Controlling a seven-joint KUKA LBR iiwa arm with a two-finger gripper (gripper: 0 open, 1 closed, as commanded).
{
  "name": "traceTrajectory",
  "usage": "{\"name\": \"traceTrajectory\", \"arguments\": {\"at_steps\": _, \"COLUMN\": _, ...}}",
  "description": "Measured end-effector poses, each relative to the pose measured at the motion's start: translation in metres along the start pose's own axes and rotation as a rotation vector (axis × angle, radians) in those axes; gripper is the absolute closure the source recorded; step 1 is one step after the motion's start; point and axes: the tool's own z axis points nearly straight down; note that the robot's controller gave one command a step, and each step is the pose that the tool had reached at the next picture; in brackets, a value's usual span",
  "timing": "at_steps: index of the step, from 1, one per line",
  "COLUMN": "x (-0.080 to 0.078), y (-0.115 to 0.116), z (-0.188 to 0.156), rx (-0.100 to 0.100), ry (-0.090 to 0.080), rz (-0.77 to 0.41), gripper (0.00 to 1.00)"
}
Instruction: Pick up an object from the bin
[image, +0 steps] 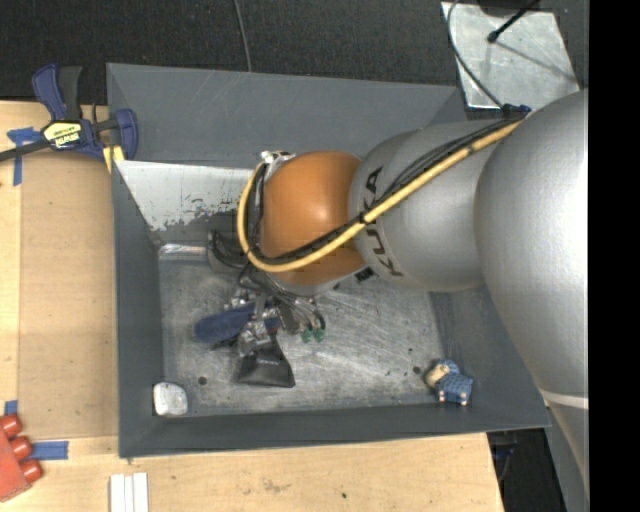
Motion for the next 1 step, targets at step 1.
{"name": "traceTrajectory", "arguments": {"at_steps": 1, "x": -0.0023, "y": 0.0032, "z": -0.1543, "rx": 0.000, "ry": -0.006, "rz": -0.024, "gripper": 1.00}}
